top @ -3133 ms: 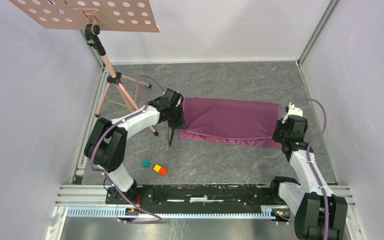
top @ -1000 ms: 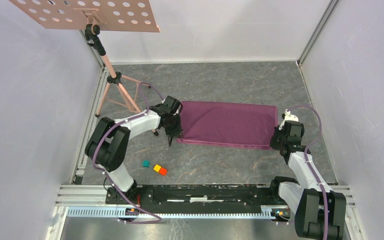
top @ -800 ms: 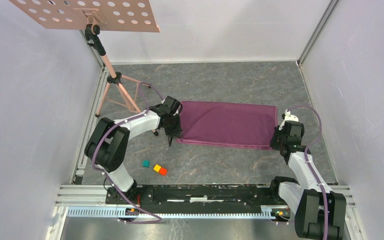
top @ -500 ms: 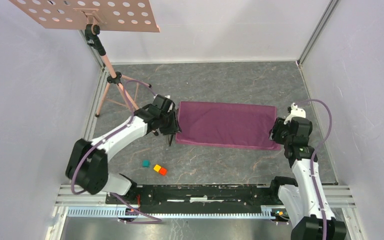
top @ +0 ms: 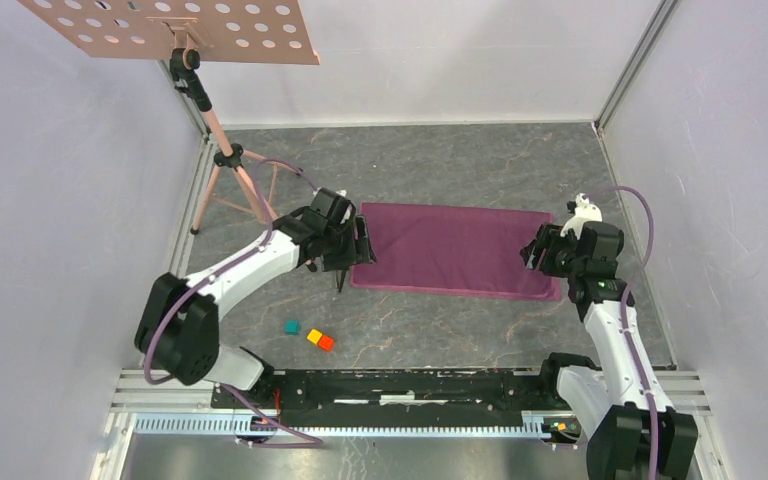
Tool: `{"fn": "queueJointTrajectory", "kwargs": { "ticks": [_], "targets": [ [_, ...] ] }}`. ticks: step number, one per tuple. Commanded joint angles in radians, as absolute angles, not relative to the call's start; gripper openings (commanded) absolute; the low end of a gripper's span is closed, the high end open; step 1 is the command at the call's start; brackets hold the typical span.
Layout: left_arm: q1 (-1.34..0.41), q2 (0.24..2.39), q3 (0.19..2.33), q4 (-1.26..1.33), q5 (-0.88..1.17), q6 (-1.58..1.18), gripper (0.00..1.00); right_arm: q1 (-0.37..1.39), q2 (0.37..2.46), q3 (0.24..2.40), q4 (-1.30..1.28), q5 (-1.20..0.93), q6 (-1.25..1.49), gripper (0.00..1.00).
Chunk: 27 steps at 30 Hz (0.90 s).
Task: Fold the napkin into a case and place the utensils inside
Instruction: Fold and flatten the napkin at the center of the board.
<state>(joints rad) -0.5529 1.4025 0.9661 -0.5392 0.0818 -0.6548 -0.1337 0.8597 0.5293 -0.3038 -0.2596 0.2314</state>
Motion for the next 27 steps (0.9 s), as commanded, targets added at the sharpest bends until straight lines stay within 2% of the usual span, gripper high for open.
{"fn": "queueJointTrajectory", "kwargs": {
  "ticks": [1,5,9,14,16,20,22,25,27],
  "targets": [
    [-0.576,1.488,0.99,-0.413,0.15,-0.687,0.74,-0.137,0.909,0.484,-0.175,-0.314,0.287,0.64],
    [-0.579,1.605,1.037,-0.315,0.217,-0.708,0.76,-0.138,0.98,0.433,-0.088,-0.3,0.32,0.64],
    [-0.577,1.691,1.062,-0.305,0.148,-0.684,0.79,-0.137,1.032,0.407,-0.105,-0.212,0.284,0.65],
    [-0.578,1.732,0.983,-0.237,0.123,-0.702,0.83,-0.138,1.01,0.324,-0.121,-0.068,0.281,0.66],
    [-0.583,1.714,0.943,-0.222,0.113,-0.705,0.87,-0.138,0.99,0.31,-0.149,-0.037,0.283,0.65],
    [-0.596,1.603,0.928,-0.229,0.117,-0.691,0.89,-0.137,0.921,0.347,-0.211,-0.042,0.26,0.67],
    [-0.594,1.555,0.952,-0.223,0.117,-0.689,0.9,-0.137,0.903,0.4,-0.219,-0.062,0.262,0.72],
    [-0.592,1.542,0.996,-0.158,0.081,-0.694,0.91,-0.136,0.947,0.436,-0.081,-0.141,0.307,0.78],
    [-0.592,1.584,1.052,-0.117,0.047,-0.688,0.91,-0.136,1.043,0.478,0.049,-0.189,0.347,0.79]
  ]
}}
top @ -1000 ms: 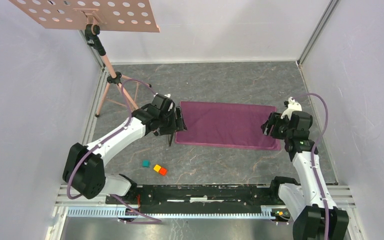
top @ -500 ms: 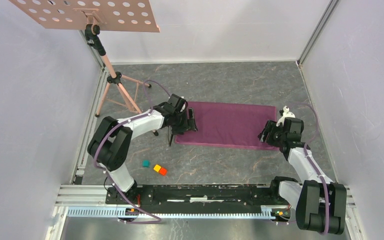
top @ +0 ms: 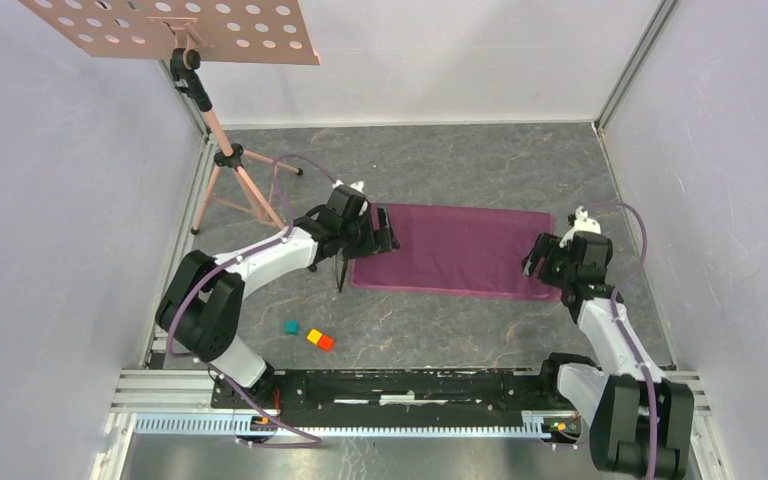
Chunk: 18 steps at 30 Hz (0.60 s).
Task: Fold the napkin into a case and place the utensils inside
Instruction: Fold and flatten the napkin at the center of the board, then smooth out the rectangle-folded napkin at the center of the board.
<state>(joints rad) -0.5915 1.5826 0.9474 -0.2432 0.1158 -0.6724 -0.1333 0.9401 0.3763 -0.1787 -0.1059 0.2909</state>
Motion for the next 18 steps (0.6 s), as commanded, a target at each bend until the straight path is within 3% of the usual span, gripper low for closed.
{"fn": "queueJointTrajectory", "kwargs": {
  "ticks": [1,7,13,18],
  "targets": [
    [-0.589,1.613,1.079,-0.091,0.043,-0.685,0.91,-0.136,1.115,0.508,0.11,-0.214,0.371,0.79],
    [-0.554,1.843,1.33,-0.046,0.082,-0.664,0.91,-0.142,1.468,0.749,0.232,-0.345,0.391,0.82],
    [-0.518,2.02,1.519,-0.079,0.089,-0.625,0.91,-0.159,1.639,0.865,0.284,-0.374,0.398,0.84],
    [-0.491,2.078,1.538,-0.082,0.09,-0.622,0.91,-0.177,1.69,0.884,0.281,-0.388,0.399,0.83]
  ]
}}
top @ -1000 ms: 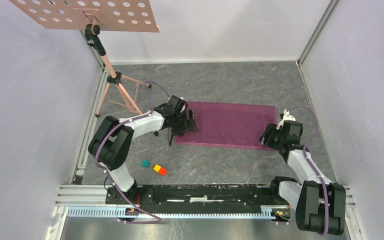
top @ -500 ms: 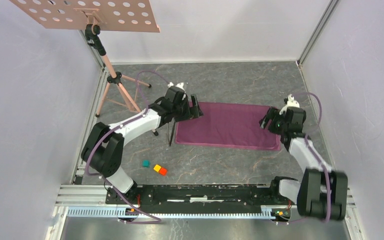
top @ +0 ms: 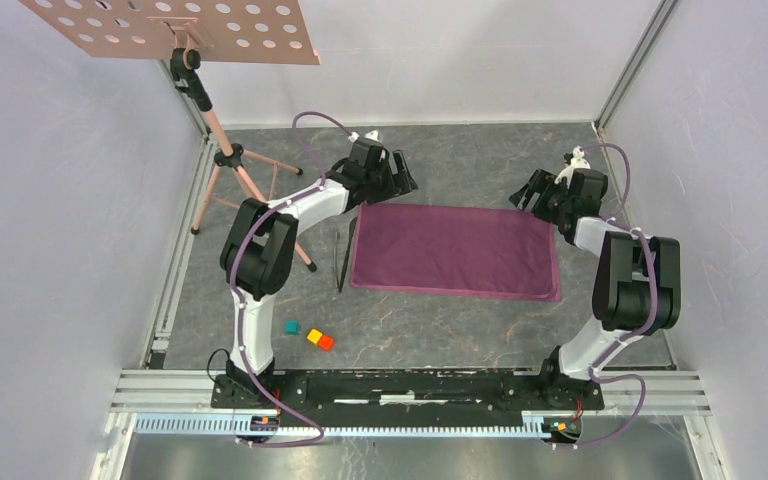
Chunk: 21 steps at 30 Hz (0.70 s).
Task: Fold the napkin into a case and place the utensils inside
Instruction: Smooth out the rectangle-folded napkin at the center of the board.
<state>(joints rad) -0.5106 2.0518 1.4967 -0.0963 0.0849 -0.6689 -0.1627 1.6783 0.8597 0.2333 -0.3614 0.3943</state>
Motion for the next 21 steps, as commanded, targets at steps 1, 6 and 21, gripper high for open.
{"fn": "queueJointTrajectory", "kwargs": {
  "ticks": [1,6,21],
  "targets": [
    [-0.486,2.082,1.533,-0.079,0.087,-0.622,0.91,-0.178,1.688,0.873,0.288,-0.374,0.393,0.83],
    [-0.469,2.114,1.525,-0.07,0.094,-0.63,0.92,-0.194,1.689,0.851,0.29,-0.353,0.38,0.83],
    [-0.462,2.097,1.549,-0.111,0.124,-0.551,1.0,-0.205,1.753,0.857,0.282,-0.374,0.339,0.82]
  ]
}}
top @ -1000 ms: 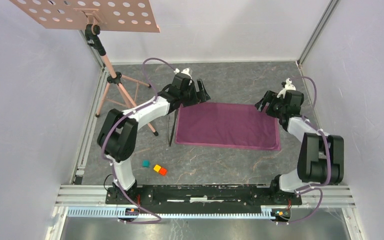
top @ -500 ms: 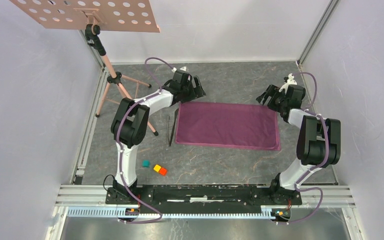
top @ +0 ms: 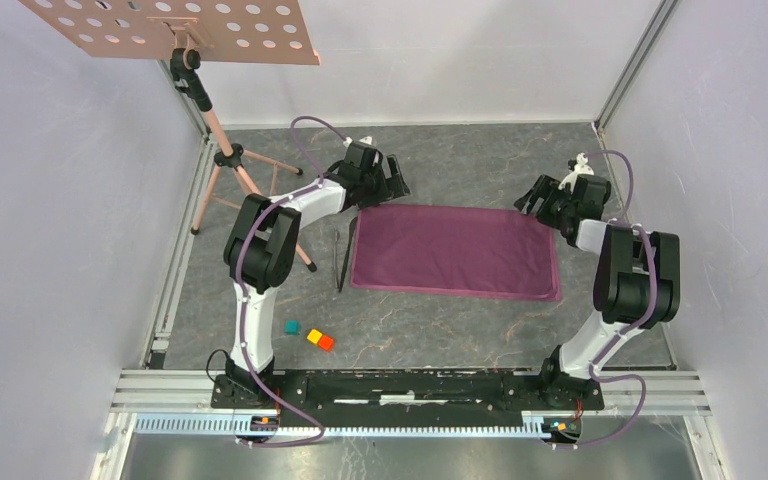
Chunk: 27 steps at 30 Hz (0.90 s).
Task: Fold the napkin into a case and place the utensils inside
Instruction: Smooth out the rectangle-folded napkin at the center of the board.
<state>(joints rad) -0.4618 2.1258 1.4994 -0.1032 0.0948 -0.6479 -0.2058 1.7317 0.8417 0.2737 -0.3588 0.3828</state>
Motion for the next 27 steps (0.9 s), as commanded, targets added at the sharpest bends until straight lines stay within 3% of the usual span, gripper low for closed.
{"fn": "queueJointTrajectory", "kwargs": {
  "ticks": [1,10,17,27],
  "targets": [
    [-0.465,2.072,1.546,-0.12,0.11,-0.527,1.0,-0.202,1.752,0.872,0.252,-0.363,0.322,0.82],
    [-0.482,1.891,1.414,-0.138,0.069,-0.577,0.98,-0.163,1.62,0.852,0.19,-0.275,0.308,0.82],
    [-0.483,1.919,1.348,-0.091,0.088,-0.653,0.99,-0.163,1.637,0.839,0.179,-0.32,0.306,0.82],
    [-0.479,2.005,1.423,-0.092,0.058,-0.583,1.0,-0.182,1.718,0.838,0.255,-0.325,0.308,0.82]
  ]
}}
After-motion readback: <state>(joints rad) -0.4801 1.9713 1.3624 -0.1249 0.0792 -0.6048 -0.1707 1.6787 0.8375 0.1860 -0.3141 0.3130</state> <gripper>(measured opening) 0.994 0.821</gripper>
